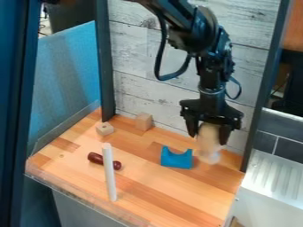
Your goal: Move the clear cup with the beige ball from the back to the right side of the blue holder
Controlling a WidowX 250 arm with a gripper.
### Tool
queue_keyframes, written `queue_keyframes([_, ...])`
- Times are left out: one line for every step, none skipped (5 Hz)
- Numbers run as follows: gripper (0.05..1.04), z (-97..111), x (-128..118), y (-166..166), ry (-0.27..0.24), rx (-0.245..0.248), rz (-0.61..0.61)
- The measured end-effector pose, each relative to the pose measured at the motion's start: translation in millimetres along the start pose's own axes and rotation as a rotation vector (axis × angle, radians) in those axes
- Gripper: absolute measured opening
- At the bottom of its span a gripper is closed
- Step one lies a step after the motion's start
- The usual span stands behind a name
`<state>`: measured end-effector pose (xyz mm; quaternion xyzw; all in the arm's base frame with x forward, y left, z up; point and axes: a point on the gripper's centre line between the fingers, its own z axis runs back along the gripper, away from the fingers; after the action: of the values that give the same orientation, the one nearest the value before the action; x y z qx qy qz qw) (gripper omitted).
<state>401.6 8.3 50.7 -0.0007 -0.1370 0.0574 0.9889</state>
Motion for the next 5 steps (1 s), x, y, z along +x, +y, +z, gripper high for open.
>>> queue_keyframes([0.862, -5.4, -1.7, -4.7, -0.028, 0.033, -0.053])
queue_keyframes([0.862, -19.3, -6.2, -4.9, -0.012, 0.039, -0.082])
queue_keyframes([0.862, -29.6, -14.7, -8.6, 0.056, 0.005, -0.083])
queue_keyframes([0.926, -31.1, -13.8, -1.2, 0.1, -0.032, -0.054])
queue_keyframes([1.009, -30.7, -15.2, 4.2, 0.113, -0.013, -0.065])
